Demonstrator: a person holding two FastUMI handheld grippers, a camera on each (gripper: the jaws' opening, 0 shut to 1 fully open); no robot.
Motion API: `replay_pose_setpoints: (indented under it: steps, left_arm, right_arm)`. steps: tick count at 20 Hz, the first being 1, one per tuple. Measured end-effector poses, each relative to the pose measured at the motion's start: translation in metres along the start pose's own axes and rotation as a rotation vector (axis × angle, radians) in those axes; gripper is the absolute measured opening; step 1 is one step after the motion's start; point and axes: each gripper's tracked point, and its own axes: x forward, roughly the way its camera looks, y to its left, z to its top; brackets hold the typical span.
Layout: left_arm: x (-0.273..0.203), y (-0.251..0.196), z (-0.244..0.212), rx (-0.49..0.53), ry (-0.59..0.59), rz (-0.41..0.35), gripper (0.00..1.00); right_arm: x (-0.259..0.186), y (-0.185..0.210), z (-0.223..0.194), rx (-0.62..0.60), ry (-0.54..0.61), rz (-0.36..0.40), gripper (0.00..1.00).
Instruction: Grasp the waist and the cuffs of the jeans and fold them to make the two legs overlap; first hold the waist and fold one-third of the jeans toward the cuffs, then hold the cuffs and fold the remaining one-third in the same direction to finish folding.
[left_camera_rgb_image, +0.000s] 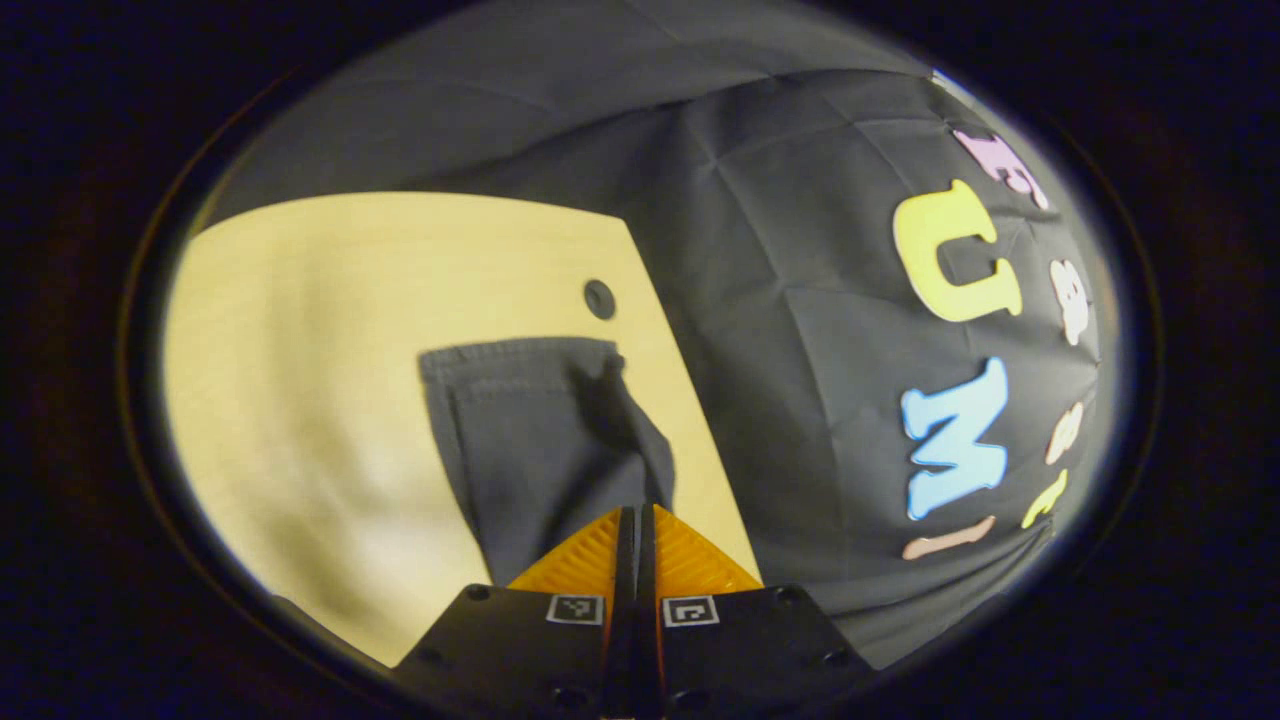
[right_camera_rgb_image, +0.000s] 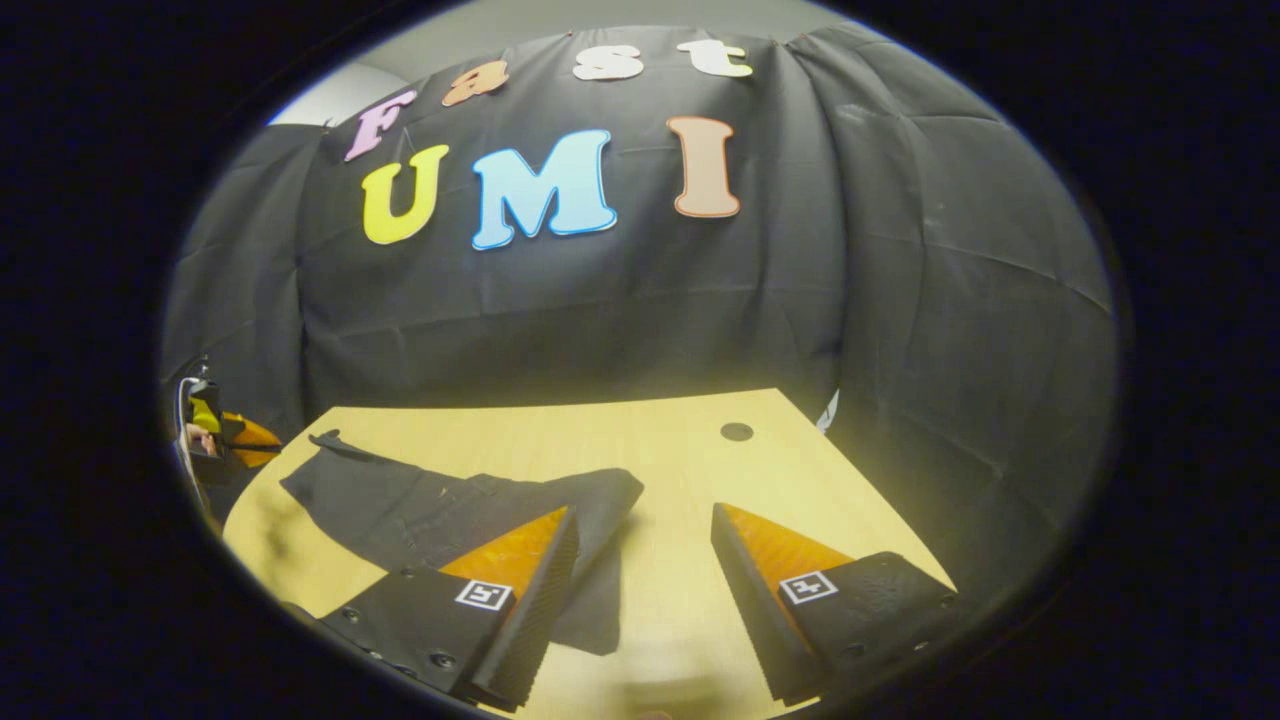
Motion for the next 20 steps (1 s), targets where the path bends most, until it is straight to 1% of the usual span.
replay_pose_setpoints:
  steps: [3,4,5,6,7,9,10,12,13,14,15,17,19,20]
  left_arm:
    - [-0.001,0.022,0.004,-0.011,0.008,0.072,0.08]
    - [0.000,0.024,0.003,-0.020,0.021,0.070,0.08]
    - [0.003,0.029,0.005,-0.017,0.024,0.086,0.09]
    - [0.007,0.031,0.005,-0.008,0.026,0.102,0.27]
    - [0.007,0.040,0.003,0.014,0.036,0.130,0.25]
    - [0.014,0.049,-0.001,0.053,0.060,0.175,0.65]
    - [0.018,0.054,-0.003,0.067,0.072,0.197,0.60]
    - [0.024,0.061,-0.005,0.084,0.083,0.238,0.81]
    - [0.029,0.065,-0.009,0.083,0.091,0.247,0.91]
    - [0.031,0.067,-0.011,0.080,0.099,0.255,0.73]
    - [0.033,0.072,-0.013,0.077,0.107,0.264,0.82]
    - [0.040,0.076,-0.018,0.073,0.119,0.278,0.83]
    - [0.041,0.074,-0.019,0.071,0.119,0.273,0.87]
    - [0.045,0.076,-0.019,0.076,0.119,0.272,0.87]
  right_arm:
    - [0.004,0.004,-0.002,0.014,0.008,0.007,0.81]
    - [0.006,0.006,-0.001,0.019,0.009,0.012,0.81]
    - [0.007,0.007,-0.002,0.021,0.011,0.014,0.81]
    - [0.009,0.008,-0.002,0.019,0.012,0.014,0.81]
    - [0.011,0.008,-0.003,0.017,0.014,0.014,0.81]
    - [0.014,0.008,-0.004,0.019,0.020,0.011,0.81]
    - [0.015,0.007,-0.004,0.021,0.022,0.009,0.81]
    - [0.019,0.007,-0.005,0.025,0.027,0.005,0.81]
    - [0.020,0.006,-0.005,0.027,0.029,0.003,0.81]
    - [0.022,0.006,-0.004,0.028,0.029,0.000,0.81]
    - [0.022,0.005,-0.006,0.027,0.030,-0.002,0.81]
    - [0.025,0.003,-0.005,0.026,0.034,-0.008,0.81]
    - [0.027,0.001,-0.006,0.025,0.038,-0.014,0.81]
    - [0.027,0.001,-0.006,0.025,0.040,-0.016,0.81]
